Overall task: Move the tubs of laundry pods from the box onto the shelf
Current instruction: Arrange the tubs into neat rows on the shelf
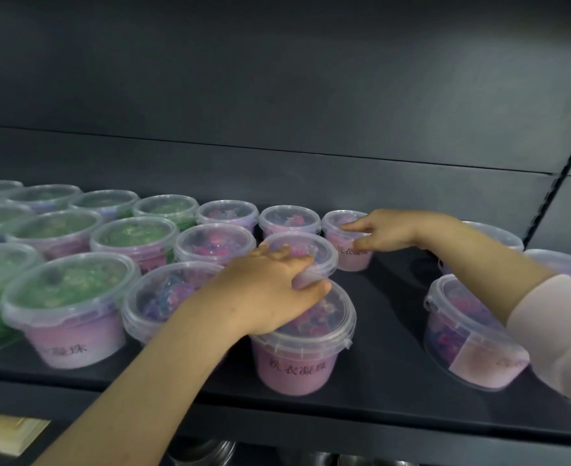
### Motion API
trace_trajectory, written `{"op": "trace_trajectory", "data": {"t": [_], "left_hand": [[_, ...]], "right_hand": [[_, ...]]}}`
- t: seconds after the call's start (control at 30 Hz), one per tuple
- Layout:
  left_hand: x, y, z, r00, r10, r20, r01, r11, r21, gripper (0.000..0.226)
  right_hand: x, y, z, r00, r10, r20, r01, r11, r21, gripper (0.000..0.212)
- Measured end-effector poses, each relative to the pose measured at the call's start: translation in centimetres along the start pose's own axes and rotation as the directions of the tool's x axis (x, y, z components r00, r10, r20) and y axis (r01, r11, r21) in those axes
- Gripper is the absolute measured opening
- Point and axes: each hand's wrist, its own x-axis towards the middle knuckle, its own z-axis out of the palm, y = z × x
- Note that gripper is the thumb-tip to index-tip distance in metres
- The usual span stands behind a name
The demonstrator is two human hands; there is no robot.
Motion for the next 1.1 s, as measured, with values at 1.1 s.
{"op": "trace_trajectory", "data": {"t": [1.1], "left_hand": [[-6.5, 1.8, 5.7, 0.597, 0.358, -0.718, -0.345, 0.922, 0.173, 0.029]], "right_hand": [[-21.7, 0.8, 7.3, 0.873, -0.088, -0.48, 0.262, 0.914, 0.31, 0.033]]}}
